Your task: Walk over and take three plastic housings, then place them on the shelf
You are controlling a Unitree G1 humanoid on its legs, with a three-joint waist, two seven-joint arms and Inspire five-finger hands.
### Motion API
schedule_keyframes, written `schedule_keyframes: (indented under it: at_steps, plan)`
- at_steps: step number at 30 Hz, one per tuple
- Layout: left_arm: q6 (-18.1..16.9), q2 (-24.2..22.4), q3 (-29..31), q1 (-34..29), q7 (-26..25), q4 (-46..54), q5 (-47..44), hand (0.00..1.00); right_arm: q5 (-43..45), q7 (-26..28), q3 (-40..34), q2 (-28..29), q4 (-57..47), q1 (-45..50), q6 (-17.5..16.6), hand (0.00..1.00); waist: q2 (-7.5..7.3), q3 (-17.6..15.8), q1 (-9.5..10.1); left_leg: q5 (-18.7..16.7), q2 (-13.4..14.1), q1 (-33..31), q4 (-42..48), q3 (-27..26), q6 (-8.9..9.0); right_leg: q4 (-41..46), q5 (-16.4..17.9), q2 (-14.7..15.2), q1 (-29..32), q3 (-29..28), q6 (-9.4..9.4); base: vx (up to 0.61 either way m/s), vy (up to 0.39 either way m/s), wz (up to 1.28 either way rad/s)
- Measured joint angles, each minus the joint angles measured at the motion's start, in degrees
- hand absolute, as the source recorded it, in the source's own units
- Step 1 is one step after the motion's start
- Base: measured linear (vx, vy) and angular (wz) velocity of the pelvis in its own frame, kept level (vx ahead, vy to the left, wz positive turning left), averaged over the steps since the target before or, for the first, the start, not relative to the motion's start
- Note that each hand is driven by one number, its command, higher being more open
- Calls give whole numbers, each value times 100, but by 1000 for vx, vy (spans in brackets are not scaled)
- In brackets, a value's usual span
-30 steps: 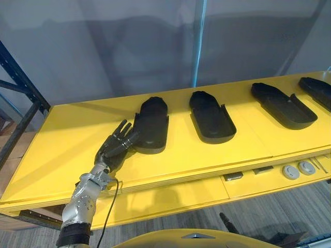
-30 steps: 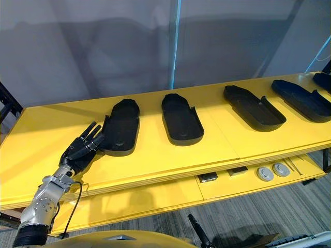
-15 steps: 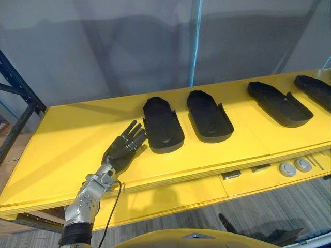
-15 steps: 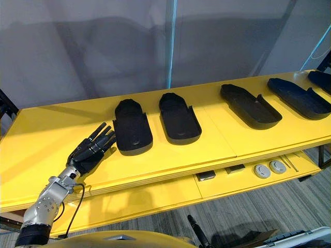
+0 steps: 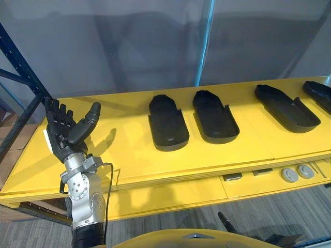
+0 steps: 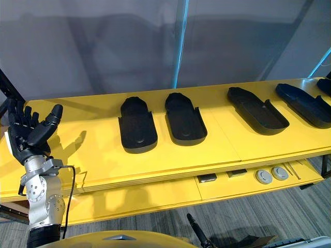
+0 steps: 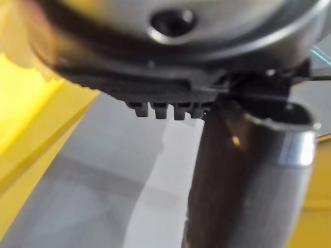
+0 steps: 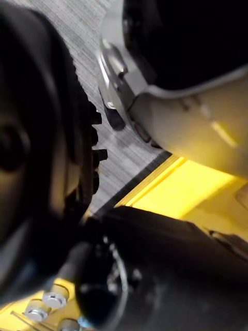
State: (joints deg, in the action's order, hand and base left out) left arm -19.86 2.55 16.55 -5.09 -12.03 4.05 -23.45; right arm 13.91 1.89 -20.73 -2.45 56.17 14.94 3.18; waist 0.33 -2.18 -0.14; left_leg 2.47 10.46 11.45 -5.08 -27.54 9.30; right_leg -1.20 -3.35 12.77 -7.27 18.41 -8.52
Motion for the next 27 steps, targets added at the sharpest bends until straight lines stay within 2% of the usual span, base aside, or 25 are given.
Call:
schedule_keyframes:
  at_steps: [3,7,12,17,22,27]
  plan:
    - [0,0,-7,0,0,0,0,100,1,0,-1,0,6,1,-2,100,-10,-4,2,3,0,-7,2,13,-1,4,0,1,0,11,0,0,0,2]
    - [-3,-1,-121,-31,21,96,-18,100,9,-3,-3,19,43,3,-25,100,-97,-73,8,30,10,-126,35,141,-17,46,30,-4,62,91,34,-1,0,13]
    - [-163,0,-378,-312,261,632,-32,100,22,3,-206,91,136,-10,-156,100,-214,-290,30,-215,122,-559,626,304,-32,344,183,24,359,43,93,9,-3,5]
    - [-288,87,-846,-349,797,1291,-79,100,3,-23,-700,59,371,-4,-273,100,-131,-447,-19,-403,131,-723,915,426,-69,413,248,62,435,-1,93,7,4,1]
    - [-278,307,-1350,-163,1384,1507,-74,100,-7,-67,-799,68,491,-18,-252,100,-73,-470,-104,-489,134,-808,1076,563,-61,414,279,63,437,-17,86,31,6,1]
    - [-209,355,-1601,-124,1487,1504,34,100,10,-201,-798,70,486,-92,-253,100,-64,-477,-150,-554,132,-788,1098,546,-61,414,273,61,456,-120,74,20,13,-5]
